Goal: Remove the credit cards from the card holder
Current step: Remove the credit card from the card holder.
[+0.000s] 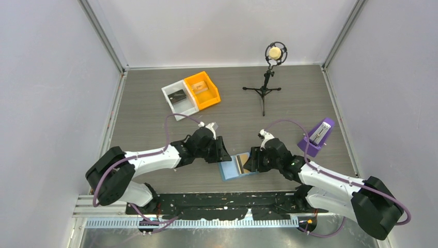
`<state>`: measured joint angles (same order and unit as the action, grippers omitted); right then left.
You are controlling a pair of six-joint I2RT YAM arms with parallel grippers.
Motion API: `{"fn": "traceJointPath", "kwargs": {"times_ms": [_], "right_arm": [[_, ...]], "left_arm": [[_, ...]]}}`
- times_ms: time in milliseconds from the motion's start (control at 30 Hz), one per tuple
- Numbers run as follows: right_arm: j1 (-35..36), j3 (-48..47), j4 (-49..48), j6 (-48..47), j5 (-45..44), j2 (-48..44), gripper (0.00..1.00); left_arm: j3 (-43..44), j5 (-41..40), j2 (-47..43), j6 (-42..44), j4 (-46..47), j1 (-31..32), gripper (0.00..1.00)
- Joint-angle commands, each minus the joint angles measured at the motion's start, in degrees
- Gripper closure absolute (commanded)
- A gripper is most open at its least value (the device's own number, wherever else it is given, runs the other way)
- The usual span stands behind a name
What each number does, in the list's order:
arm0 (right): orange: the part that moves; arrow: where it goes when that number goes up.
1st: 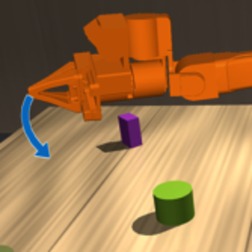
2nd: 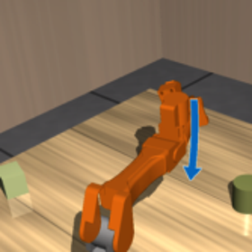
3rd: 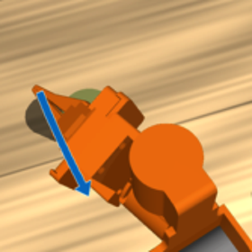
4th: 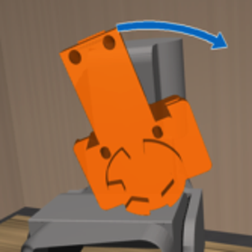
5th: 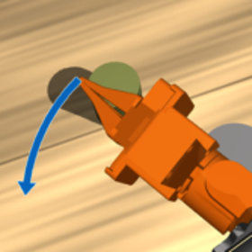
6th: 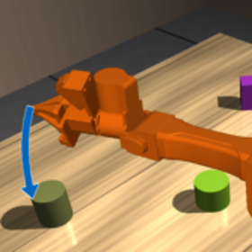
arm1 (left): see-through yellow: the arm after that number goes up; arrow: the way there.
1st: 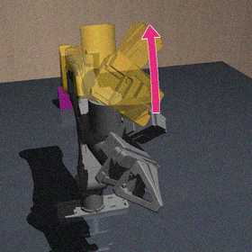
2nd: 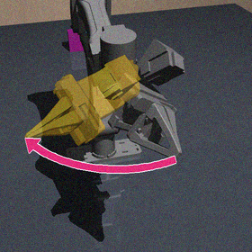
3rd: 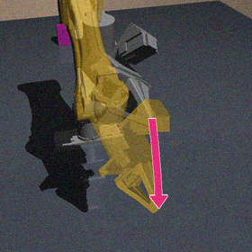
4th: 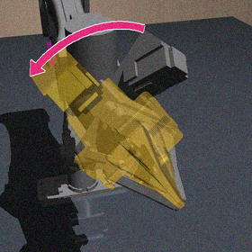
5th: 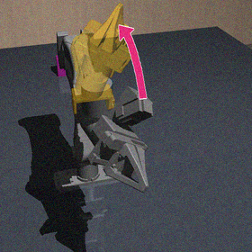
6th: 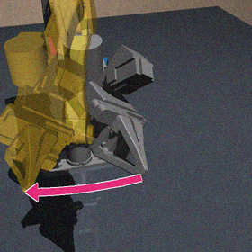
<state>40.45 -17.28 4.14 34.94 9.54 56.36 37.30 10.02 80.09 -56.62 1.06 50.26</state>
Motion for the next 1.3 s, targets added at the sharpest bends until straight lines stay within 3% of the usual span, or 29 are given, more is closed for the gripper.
{"fn": "traceJointPath", "kwargs": {"times_ms": [0,833,1133,1267], "right_arm": [[1.08,1.28,-4.82,2.52,-1.36,1.89,0.47],[2.34,5.59,-11.98,6.22,0.07,3.28,0.65],[2.36,6.21,-12.23,6.50,-0.48,2.37,0.68],[2.35,6.22,-12.28,6.41,-0.61,2.30,0.70]], "left_arm": [[0.54,-0.85,-0.04,-0.35,2.91,0.32,0.58],[2.51,-0.62,10.75,-1.28,10.53,3.07,0.60],[0.82,1.02,13.63,-5.36,18.76,4.23,0.68],[1.02,-0.37,12.89,-5.08,16.77,4.15,0.83]]}}
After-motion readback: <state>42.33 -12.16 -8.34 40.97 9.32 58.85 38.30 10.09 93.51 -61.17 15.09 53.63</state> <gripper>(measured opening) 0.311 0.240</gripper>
